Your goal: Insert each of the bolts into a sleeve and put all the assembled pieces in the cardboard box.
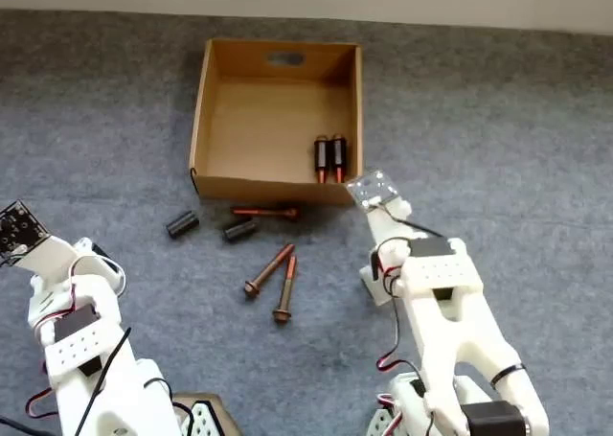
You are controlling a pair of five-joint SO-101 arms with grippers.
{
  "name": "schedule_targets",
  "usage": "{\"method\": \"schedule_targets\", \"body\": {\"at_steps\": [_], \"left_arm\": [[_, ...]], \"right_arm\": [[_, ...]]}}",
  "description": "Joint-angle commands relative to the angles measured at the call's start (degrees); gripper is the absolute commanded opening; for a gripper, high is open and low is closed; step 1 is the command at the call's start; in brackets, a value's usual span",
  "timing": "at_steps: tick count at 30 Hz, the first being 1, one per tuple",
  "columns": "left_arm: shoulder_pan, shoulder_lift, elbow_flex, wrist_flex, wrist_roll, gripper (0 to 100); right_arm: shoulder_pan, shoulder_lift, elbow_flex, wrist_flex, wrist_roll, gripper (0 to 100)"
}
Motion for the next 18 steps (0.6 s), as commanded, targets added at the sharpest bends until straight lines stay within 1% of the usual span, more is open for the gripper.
{"method": "schedule_targets", "body": {"at_steps": [1,6,15,18], "left_arm": [[0.92,-0.31,-2.95,-1.05,0.09,1],[0.92,-0.31,-2.95,-1.05,0.09,1],[0.92,-0.31,-2.95,-1.05,0.09,1],[0.92,-0.31,-2.95,-1.05,0.09,1]], "right_arm": [[0.66,-1.36,2.07,-3.38,-1.14,2.0],[0.66,2.15,2.95,-3.38,-0.88,15.2],[0.66,3.21,2.68,-3.12,-0.88,15.6],[0.66,3.03,2.59,-0.22,-0.88,15.6]]}}
